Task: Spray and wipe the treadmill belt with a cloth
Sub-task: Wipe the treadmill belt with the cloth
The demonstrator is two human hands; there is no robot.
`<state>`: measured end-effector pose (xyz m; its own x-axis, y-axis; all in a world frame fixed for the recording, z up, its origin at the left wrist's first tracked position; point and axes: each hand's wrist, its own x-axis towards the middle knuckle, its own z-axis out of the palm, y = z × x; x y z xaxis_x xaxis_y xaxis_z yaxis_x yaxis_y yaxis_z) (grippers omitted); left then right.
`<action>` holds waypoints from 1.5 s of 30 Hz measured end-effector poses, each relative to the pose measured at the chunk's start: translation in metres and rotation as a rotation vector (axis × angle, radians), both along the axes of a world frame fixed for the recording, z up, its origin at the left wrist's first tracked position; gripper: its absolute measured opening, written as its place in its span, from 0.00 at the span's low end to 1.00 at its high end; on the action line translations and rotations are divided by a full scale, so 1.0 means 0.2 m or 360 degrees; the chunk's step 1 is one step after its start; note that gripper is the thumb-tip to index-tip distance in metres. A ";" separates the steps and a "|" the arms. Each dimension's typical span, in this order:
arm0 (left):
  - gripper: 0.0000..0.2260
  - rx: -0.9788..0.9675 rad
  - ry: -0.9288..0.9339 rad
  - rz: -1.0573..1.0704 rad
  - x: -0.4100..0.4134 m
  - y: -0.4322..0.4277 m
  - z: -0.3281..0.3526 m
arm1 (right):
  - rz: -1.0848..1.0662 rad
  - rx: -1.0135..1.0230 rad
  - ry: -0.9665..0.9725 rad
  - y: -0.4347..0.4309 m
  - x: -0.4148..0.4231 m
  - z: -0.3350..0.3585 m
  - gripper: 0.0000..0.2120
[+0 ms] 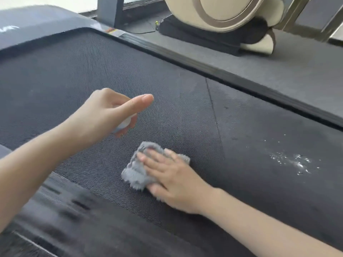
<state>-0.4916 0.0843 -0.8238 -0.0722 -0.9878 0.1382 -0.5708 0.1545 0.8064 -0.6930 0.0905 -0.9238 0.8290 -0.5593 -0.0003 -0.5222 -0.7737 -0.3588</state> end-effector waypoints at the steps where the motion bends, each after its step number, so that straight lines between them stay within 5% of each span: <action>1: 0.40 -0.0006 -0.0039 -0.0004 0.00 0.01 0.00 | 0.0061 -0.0024 -0.0018 0.06 0.00 -0.02 0.27; 11: 0.42 0.0033 -0.0114 0.0025 -0.02 -0.01 -0.01 | 0.0294 -0.0194 -0.0046 0.11 -0.09 -0.04 0.22; 22: 0.42 0.0094 -0.0159 0.0058 -0.03 -0.05 -0.07 | -0.0262 -0.0214 0.0259 -0.33 -0.13 -0.02 0.26; 41: 0.46 0.0181 -0.0188 0.0070 -0.10 -0.28 -0.13 | -0.1125 -0.0121 0.0323 -1.32 -0.49 -0.03 0.25; 45: 0.40 0.0205 -0.0219 0.0007 -0.15 -0.32 -0.15 | -0.1280 -0.0046 0.0351 -1.42 -0.60 -0.02 0.26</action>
